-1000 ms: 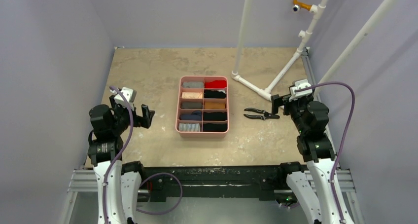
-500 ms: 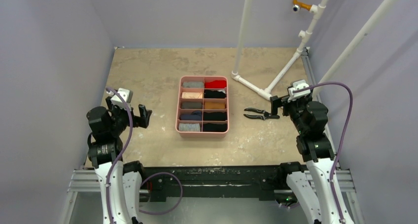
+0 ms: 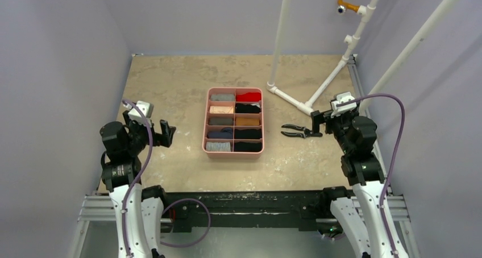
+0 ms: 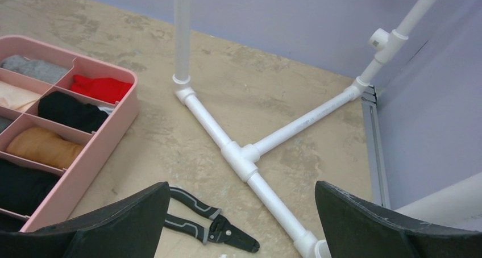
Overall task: Roll the underwear
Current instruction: Reset both arms
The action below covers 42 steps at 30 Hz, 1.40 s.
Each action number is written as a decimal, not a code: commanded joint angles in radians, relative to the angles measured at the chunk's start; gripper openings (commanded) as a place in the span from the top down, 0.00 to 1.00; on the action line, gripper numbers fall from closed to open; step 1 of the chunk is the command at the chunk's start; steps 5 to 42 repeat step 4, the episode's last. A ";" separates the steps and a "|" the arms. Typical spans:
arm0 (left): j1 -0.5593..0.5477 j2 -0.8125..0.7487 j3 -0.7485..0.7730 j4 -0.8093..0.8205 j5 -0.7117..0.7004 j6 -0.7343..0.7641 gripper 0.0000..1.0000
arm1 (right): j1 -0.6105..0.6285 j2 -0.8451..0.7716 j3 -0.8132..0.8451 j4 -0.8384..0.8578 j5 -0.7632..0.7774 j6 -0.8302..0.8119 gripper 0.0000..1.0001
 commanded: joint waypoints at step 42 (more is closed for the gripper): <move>0.020 0.014 -0.009 0.035 0.012 0.023 0.00 | -0.004 0.028 -0.006 0.044 0.025 -0.008 0.01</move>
